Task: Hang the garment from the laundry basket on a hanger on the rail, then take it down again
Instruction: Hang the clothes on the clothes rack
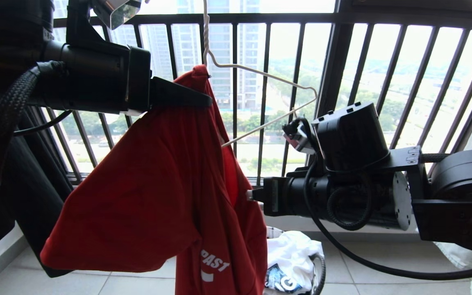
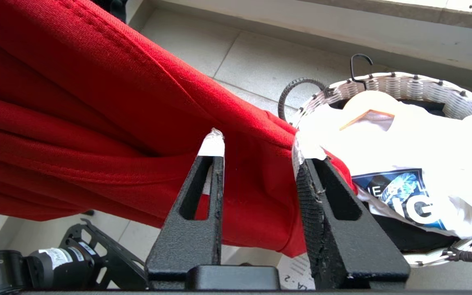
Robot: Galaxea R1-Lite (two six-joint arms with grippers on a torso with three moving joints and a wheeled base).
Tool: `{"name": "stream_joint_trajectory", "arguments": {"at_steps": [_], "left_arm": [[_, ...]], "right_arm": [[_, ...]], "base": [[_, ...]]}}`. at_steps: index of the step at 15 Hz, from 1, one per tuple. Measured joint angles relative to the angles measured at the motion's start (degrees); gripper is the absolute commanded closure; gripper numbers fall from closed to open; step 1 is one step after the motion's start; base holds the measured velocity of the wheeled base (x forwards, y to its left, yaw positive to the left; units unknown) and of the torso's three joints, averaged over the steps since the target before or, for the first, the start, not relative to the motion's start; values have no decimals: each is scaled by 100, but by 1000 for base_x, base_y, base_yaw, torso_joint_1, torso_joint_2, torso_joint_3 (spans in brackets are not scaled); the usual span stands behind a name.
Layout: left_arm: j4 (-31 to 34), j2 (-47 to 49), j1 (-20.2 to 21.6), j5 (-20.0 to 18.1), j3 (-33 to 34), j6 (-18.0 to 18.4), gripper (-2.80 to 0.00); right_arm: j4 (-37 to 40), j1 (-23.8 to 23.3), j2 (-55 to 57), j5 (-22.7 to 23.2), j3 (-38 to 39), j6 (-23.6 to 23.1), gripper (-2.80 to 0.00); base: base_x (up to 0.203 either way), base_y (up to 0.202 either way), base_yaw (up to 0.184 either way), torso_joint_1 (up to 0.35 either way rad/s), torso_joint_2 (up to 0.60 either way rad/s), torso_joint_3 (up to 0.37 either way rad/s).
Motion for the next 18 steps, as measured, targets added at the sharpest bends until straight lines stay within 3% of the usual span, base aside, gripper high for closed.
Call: {"name": "stream_joint_trajectory", "arguments": {"at_steps": [3,6,13,18], "left_arm": [[-102,0,6,1,-2,-104,0],[-600,-6,4,16,114,-456,0],[-674,-114,-32,36,272,-522,0],[-779,-144,-40,43,294,-597,0]], "right_arm": [[0,5,9,7,0,8,-280],[-3,60,82,-19,-4,39,-280],[-35,79,385,-562,-306,336,-280],[-36,205,641,-1652,-584,305,-280]], "base": [[0,0,0,0,0,0],[0,0,0,0,0,0],[0,0,0,0,0,0],[0,0,0,0,0,0]]}}
